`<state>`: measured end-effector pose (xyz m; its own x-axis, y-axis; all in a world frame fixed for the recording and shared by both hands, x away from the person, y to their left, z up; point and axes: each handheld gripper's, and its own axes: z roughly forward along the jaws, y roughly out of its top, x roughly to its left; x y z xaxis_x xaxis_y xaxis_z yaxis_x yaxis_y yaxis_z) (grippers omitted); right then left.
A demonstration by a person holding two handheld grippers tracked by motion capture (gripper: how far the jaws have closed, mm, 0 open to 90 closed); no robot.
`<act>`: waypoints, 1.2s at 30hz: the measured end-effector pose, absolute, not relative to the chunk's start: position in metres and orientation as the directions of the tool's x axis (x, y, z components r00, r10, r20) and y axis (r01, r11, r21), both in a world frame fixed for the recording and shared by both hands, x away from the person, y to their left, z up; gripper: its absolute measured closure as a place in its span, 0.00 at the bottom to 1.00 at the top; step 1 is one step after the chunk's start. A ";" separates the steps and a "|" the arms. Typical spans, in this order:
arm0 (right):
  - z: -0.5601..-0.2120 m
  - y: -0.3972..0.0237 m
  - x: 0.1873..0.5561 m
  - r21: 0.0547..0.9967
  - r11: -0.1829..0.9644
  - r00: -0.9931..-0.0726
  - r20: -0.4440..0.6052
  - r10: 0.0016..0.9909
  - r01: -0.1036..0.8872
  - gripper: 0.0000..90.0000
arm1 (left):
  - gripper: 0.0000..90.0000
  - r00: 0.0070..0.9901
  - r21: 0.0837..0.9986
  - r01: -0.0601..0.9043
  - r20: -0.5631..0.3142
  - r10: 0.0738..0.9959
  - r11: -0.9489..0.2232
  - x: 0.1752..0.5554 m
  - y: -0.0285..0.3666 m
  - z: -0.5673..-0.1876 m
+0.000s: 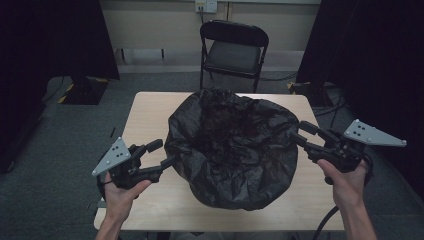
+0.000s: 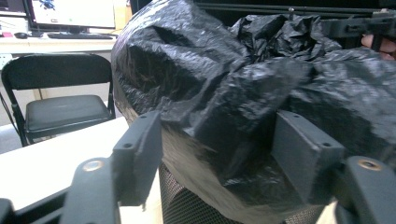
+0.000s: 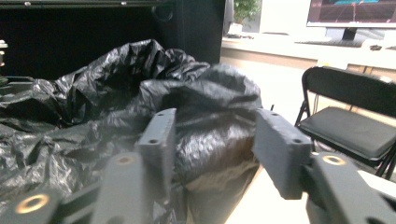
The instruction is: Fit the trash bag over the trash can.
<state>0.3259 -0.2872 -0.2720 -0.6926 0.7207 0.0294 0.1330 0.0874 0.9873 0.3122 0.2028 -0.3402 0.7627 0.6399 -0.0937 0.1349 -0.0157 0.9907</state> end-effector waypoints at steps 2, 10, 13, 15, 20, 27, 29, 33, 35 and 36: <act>-0.276 -0.286 0.329 0.983 0.097 -0.692 0.039 0.721 0.156 0.47 | 0.57 0.776 0.992 0.126 -0.089 0.624 -0.015 0.314 0.203 -0.341; -0.294 -0.271 0.339 0.971 0.128 -0.732 0.062 0.678 0.201 0.86 | 1.00 0.803 0.991 0.127 -0.076 0.591 -0.045 0.304 0.200 -0.343; -0.300 -0.270 0.338 0.973 0.126 -0.727 0.058 0.684 0.196 1.00 | 1.00 0.813 0.989 0.133 -0.075 0.578 -0.060 0.299 0.205 -0.348; -0.304 -0.271 0.337 0.973 0.124 -0.726 0.057 0.686 0.194 1.00 | 1.00 0.807 0.987 0.142 -0.071 0.586 -0.075 0.296 0.209 -0.354; -0.318 -0.275 0.335 0.967 0.145 -0.712 0.048 0.701 0.208 1.00 | 1.00 0.809 0.977 0.179 -0.077 0.583 -0.119 0.297 0.212 -0.368; -0.334 -0.284 0.337 0.963 0.128 -0.674 0.067 0.736 0.235 1.00 | 1.00 0.790 0.959 0.225 -0.078 0.608 -0.170 0.307 0.205 -0.386; -0.338 -0.284 0.341 0.961 0.130 -0.654 0.064 0.754 0.244 1.00 | 1.00 0.782 0.953 0.232 -0.064 0.620 -0.195 0.313 0.201 -0.392; -0.347 -0.281 0.350 0.957 0.127 -0.638 0.071 0.767 0.259 1.00 | 1.00 0.788 0.938 0.242 -0.041 0.614 -0.248 0.318 0.191 -0.400; -0.356 -0.279 0.355 0.951 0.140 -0.631 0.069 0.773 0.276 1.00 | 1.00 0.790 0.932 0.253 -0.045 0.611 -0.259 0.319 0.189 -0.406; -0.359 -0.279 0.356 0.949 0.137 -0.630 0.077 0.773 0.284 1.00 | 1.00 0.789 0.929 0.258 -0.044 0.612 -0.265 0.319 0.190 -0.408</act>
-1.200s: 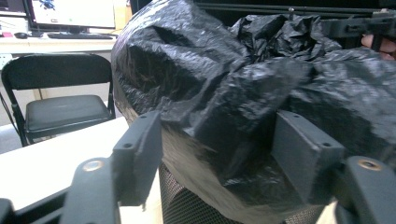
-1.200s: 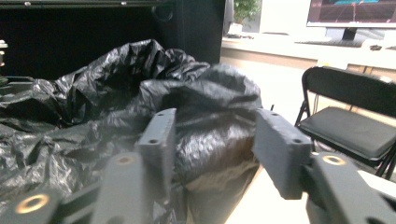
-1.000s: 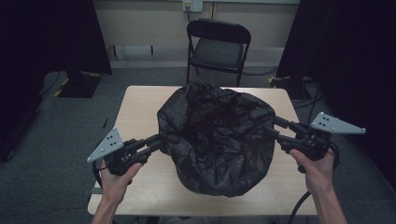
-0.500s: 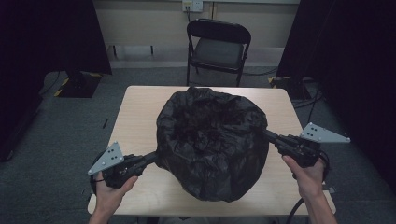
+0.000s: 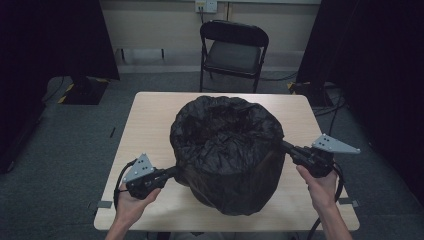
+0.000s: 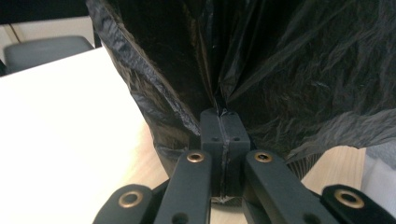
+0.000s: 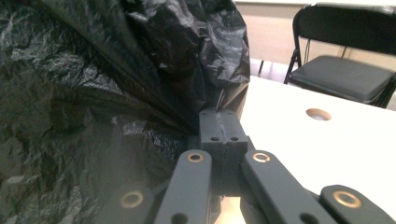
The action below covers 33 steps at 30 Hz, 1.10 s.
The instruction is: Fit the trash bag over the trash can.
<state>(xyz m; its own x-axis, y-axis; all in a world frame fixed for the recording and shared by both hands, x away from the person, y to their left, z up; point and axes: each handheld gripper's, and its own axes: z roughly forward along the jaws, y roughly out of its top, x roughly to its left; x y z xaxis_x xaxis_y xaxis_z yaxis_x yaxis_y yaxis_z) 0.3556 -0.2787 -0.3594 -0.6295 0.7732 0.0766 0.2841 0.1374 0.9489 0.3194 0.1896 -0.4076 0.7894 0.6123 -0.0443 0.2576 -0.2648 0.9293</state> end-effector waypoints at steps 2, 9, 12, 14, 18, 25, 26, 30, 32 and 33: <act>-0.366 -0.280 0.356 0.947 0.135 -0.627 0.084 0.775 0.293 1.00 | 1.00 0.788 0.920 0.278 -0.055 0.613 -0.276 0.320 0.191 -0.414; -0.387 -0.283 0.359 0.929 0.154 -0.615 0.092 0.783 0.336 1.00 | 1.00 0.785 0.881 0.346 -0.084 0.614 -0.322 0.322 0.192 -0.441; -0.394 -0.284 0.360 0.925 0.154 -0.612 0.100 0.785 0.348 1.00 | 1.00 0.778 0.869 0.359 -0.077 0.623 -0.341 0.326 0.191 -0.447; -0.398 -0.285 0.362 0.919 0.161 -0.604 0.097 0.791 0.360 1.00 | 1.00 0.772 0.859 0.370 -0.073 0.632 -0.353 0.329 0.189 -0.452; -0.405 -0.283 0.365 0.907 0.177 -0.599 0.098 0.795 0.382 1.00 | 1.00 0.763 0.849 0.388 -0.076 0.642 -0.360 0.332 0.188 -0.460; -0.410 -0.279 0.367 0.910 0.175 -0.625 0.110 0.773 0.377 0.93 | 0.84 0.774 0.880 0.361 -0.097 0.626 -0.309 0.326 0.195 -0.454; -0.409 -0.280 0.367 0.912 0.164 -0.626 0.120 0.771 0.377 0.87 | 0.79 0.772 0.885 0.358 -0.102 0.628 -0.297 0.323 0.196 -0.452; -0.401 -0.286 0.362 0.923 0.138 -0.620 0.126 0.774 0.360 0.70 | 0.60 0.762 0.903 0.341 -0.104 0.639 -0.260 0.315 0.204 -0.441; -0.395 -0.291 0.359 0.929 0.128 -0.621 0.126 0.774 0.347 0.65 | 0.54 0.753 0.913 0.338 -0.115 0.648 -0.230 0.312 0.210 -0.435; -0.391 -0.293 0.357 0.931 0.125 -0.622 0.125 0.773 0.342 0.63 | 0.52 0.747 0.917 0.335 -0.117 0.654 -0.218 0.311 0.213 -0.432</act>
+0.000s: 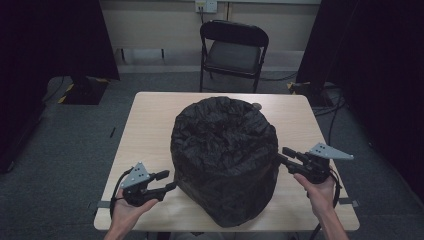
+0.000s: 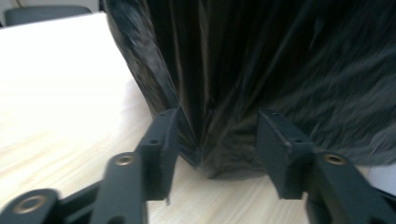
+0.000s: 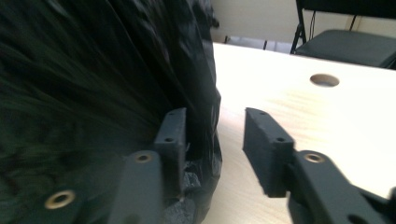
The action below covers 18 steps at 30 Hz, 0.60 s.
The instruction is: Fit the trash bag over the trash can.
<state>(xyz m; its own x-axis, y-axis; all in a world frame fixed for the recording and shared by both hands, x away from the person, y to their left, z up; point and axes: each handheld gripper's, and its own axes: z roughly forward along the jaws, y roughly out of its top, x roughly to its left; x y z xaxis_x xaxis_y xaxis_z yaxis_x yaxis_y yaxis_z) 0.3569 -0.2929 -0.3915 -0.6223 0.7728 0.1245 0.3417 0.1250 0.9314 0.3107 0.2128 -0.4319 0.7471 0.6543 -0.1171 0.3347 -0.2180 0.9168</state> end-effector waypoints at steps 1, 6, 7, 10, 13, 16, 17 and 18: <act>-0.388 -0.295 0.355 0.935 0.123 -0.622 0.120 0.773 0.333 0.61 | 0.51 0.741 0.920 0.333 -0.119 0.661 -0.207 0.310 0.216 -0.429; -0.370 -0.302 0.345 0.955 0.098 -0.653 0.114 0.749 0.279 0.62 | 0.53 0.697 0.937 0.301 -0.091 0.711 -0.176 0.319 0.229 -0.416; -0.367 -0.301 0.345 0.958 0.092 -0.658 0.116 0.744 0.273 0.63 | 0.53 0.685 0.939 0.296 -0.082 0.724 -0.173 0.322 0.229 -0.414; -0.358 -0.294 0.349 0.964 0.084 -0.672 0.113 0.731 0.253 0.68 | 0.51 0.657 0.946 0.291 -0.091 0.748 -0.141 0.338 0.225 -0.407; -0.352 -0.283 0.357 0.968 0.072 -0.682 0.116 0.722 0.241 0.70 | 0.51 0.636 0.952 0.286 -0.102 0.765 -0.111 0.354 0.215 -0.402; -0.350 -0.272 0.366 0.968 0.068 -0.685 0.120 0.719 0.241 0.70 | 0.51 0.637 0.952 0.286 -0.105 0.764 -0.107 0.367 0.203 -0.400; -0.350 -0.269 0.368 0.968 0.068 -0.686 0.121 0.717 0.242 0.70 | 0.50 0.640 0.953 0.281 -0.100 0.762 -0.110 0.370 0.199 -0.400; -0.350 -0.265 0.370 0.967 0.070 -0.687 0.122 0.717 0.245 0.69 | 0.49 0.641 0.954 0.280 -0.104 0.760 -0.105 0.373 0.196 -0.400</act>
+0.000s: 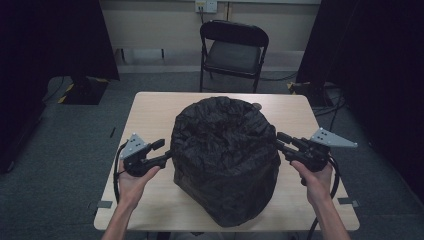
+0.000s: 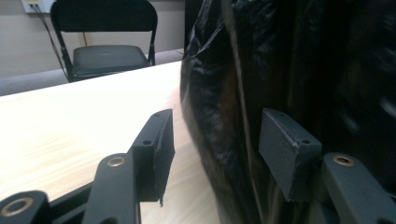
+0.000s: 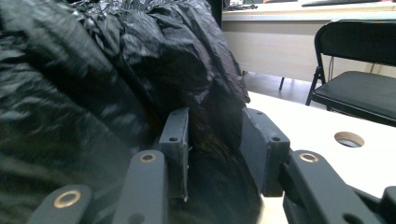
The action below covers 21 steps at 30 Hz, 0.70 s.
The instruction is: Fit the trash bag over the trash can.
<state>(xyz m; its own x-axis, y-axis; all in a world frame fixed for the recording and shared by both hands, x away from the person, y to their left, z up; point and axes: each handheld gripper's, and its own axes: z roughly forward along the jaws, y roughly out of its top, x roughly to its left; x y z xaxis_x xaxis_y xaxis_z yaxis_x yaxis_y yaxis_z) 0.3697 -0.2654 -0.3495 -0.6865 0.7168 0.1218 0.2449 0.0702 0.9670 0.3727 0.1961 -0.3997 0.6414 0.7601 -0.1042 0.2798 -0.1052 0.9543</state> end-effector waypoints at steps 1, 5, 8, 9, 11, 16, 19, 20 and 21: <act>-0.350 -0.263 0.372 0.967 0.073 -0.686 0.119 0.718 0.245 0.69 | 0.48 0.643 0.955 0.281 -0.114 0.757 -0.095 0.375 0.193 -0.400; -0.352 -0.255 0.377 0.963 0.077 -0.689 0.128 0.713 0.258 0.67 | 0.50 0.660 0.955 0.288 -0.150 0.736 -0.064 0.378 0.185 -0.404; -0.353 -0.252 0.377 0.962 0.082 -0.696 0.127 0.707 0.259 0.67 | 0.54 0.664 0.954 0.296 -0.168 0.729 -0.049 0.377 0.185 -0.404; -0.353 -0.251 0.377 0.962 0.085 -0.698 0.127 0.705 0.260 0.66 | 0.54 0.669 0.953 0.299 -0.178 0.722 -0.041 0.376 0.185 -0.404; -0.353 -0.251 0.376 0.962 0.091 -0.703 0.122 0.700 0.257 0.66 | 0.59 0.690 0.952 0.304 -0.191 0.699 -0.040 0.374 0.185 -0.405; -0.353 -0.257 0.374 0.961 0.090 -0.700 0.126 0.703 0.263 0.67 | 0.57 0.711 0.954 0.296 -0.187 0.678 -0.047 0.370 0.179 -0.406; -0.354 -0.262 0.374 0.959 0.095 -0.704 0.127 0.698 0.267 0.69 | 0.59 0.722 0.955 0.289 -0.179 0.668 -0.057 0.367 0.173 -0.405; -0.354 -0.265 0.373 0.959 0.094 -0.707 0.130 0.695 0.269 0.70 | 0.60 0.726 0.956 0.287 -0.175 0.665 -0.062 0.366 0.172 -0.405; -0.354 -0.267 0.373 0.959 0.094 -0.709 0.130 0.694 0.267 0.70 | 0.60 0.729 0.956 0.288 -0.179 0.661 -0.058 0.365 0.170 -0.405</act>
<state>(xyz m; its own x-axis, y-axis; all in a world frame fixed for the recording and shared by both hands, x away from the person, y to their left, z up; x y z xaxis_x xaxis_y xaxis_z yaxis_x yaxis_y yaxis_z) 0.3725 -0.2666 -0.3538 -0.7086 0.6936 0.1297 0.2673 0.0937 0.9591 0.3651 0.1697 -0.4049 0.7290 0.6606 -0.1795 0.2877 -0.0577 0.9560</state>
